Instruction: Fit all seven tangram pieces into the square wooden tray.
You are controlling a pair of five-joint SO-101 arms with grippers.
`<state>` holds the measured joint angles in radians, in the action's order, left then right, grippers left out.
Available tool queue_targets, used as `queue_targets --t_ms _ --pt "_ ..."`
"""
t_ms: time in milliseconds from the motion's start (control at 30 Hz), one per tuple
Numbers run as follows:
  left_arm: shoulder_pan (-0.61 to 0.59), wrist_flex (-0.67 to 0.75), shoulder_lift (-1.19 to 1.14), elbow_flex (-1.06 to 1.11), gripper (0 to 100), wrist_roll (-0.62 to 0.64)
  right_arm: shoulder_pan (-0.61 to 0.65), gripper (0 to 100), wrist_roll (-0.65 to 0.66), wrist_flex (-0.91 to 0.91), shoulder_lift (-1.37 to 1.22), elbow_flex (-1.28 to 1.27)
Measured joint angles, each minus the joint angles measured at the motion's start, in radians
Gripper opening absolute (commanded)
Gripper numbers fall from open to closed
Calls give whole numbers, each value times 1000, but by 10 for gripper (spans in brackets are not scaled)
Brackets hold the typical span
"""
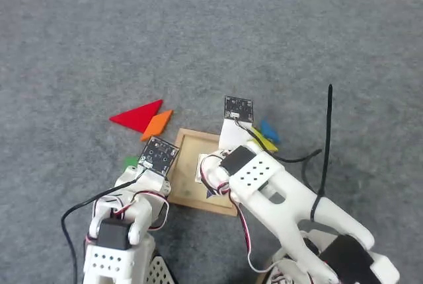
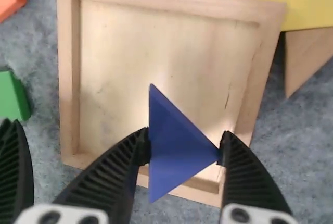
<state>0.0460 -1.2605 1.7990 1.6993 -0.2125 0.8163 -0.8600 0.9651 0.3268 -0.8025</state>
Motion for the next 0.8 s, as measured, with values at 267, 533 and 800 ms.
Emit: queue_targets --t_ms 267,533,800 --pt "0 0 0 0 13 0 0 404 -2 0 0 0" --pt "0 0 0 0 13 0 0 142 138 0 0 0" --pt "0 0 0 0 13 0 -2 136 557 -71 -2 41"
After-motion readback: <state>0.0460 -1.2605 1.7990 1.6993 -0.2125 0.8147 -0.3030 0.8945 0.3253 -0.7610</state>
